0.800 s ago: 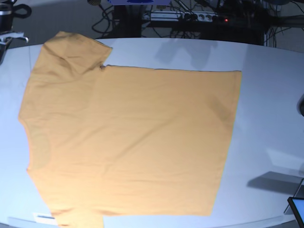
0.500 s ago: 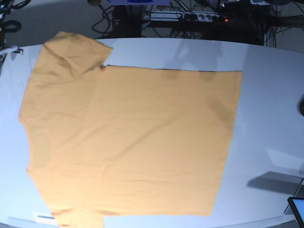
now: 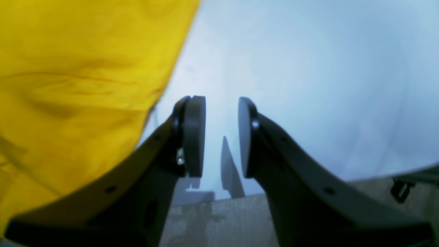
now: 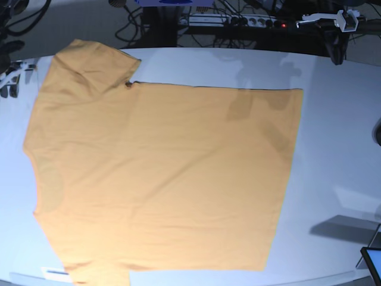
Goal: Fold the T-shirt properly
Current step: 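Move the right gripper toward the orange T-shirt's sleeve edge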
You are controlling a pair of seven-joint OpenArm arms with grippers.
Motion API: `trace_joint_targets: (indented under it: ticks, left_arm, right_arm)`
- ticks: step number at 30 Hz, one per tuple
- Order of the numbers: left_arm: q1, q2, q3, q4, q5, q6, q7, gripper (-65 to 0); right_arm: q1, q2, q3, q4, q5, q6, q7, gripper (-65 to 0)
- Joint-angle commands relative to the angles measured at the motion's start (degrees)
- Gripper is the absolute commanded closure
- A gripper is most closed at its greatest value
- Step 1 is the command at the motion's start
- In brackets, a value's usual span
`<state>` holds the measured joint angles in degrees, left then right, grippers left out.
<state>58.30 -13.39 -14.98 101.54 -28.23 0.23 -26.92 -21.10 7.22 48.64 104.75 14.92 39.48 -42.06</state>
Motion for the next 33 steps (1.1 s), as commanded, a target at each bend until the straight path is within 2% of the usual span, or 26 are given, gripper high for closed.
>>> trace_joint_targets:
  ticks: [1,6,8,10,13,16,22,30,33]
  left_arm:
    - [1.1,-0.5,-0.5,0.7,-0.1,0.7,-0.8,-4.4]
    - [-0.8,-0.5,-0.5,0.5,-0.1,0.3,2.2,-4.4]
    - [-0.9,-0.5,-0.5,0.7,-0.1,-1.8,2.5,-4.4]
    - [-0.9,-0.5,-0.5,0.6,-0.1,-3.1,2.5,-4.4]
    - [-1.8,-0.5,-0.6,0.5,-0.1,-3.3,2.5,-4.4]
    - [-2.1,-0.4,-0.6,0.0,-0.1,-3.3,2.5,-4.4]
    - [-3.4,-0.1,-0.6,-0.9,0.2,-3.3,2.5,-4.4]
    - [-3.6,-0.1,-0.6,-1.3,0.2,-3.3,2.5,-4.0]
    - [-3.7,0.0,-0.6,-1.3,0.2,-3.3,2.5,-4.0]
  right_arm:
    - [0.6,0.8,0.5,0.9,0.8,0.5,-0.3,-16.5]
    - [2.0,0.5,0.6,0.9,1.0,0.5,-8.1,-17.1]
    - [2.4,0.5,0.8,1.0,1.0,0.5,-9.9,-17.7]
    - [3.2,0.5,2.4,1.1,1.0,0.5,-12.1,-21.8]
    - [4.6,0.5,5.4,1.0,1.0,0.5,-16.4,-32.9]
    - [5.4,0.5,7.6,1.0,1.1,0.5,-19.2,-40.6]
    - [7.5,0.5,9.0,0.9,1.1,0.5,-25.9,-41.5]
    - [8.5,0.4,6.7,0.9,1.0,0.5,-26.0,-41.5]
    - [6.7,0.4,2.7,1.0,1.0,0.5,-22.6,-41.5]
